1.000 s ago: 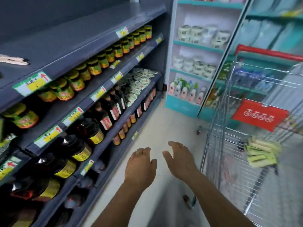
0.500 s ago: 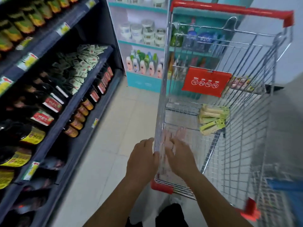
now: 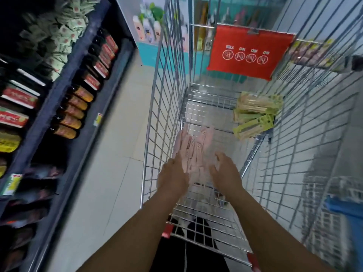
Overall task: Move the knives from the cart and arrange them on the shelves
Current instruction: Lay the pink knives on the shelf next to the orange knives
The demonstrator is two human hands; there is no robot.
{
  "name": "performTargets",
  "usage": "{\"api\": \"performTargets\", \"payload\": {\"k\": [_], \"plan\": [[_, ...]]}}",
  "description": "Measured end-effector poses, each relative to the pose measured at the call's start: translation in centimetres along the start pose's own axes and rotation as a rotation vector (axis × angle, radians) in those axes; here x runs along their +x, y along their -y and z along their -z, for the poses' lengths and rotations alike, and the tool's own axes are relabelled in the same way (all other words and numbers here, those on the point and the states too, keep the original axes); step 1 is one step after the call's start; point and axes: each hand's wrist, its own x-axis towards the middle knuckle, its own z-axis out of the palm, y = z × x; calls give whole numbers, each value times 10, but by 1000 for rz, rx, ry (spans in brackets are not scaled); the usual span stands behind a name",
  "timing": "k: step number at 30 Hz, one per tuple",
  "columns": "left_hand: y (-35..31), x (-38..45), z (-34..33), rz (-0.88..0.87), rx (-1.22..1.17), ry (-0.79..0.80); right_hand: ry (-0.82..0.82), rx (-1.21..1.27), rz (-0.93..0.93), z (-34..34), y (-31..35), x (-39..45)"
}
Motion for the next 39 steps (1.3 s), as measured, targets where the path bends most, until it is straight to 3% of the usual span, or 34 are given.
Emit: {"api": "performTargets", "payload": {"k": [12, 21, 26, 30, 39], "plan": [[34, 75, -88, 86, 108, 18, 143, 55, -219, -91, -55, 52], [31, 93, -114, 106, 189, -118, -70, 53, -356, -130, -49, 75], [30, 102, -111, 61, 171, -162, -107, -6, -366, -129, -49, 82], [29, 110, -109, 130, 76, -186, -164, 7, -364, -120, -58, 83], [22, 114, -110, 152, -19, -154, -155, -175, -155, -97, -74, 104]]}}
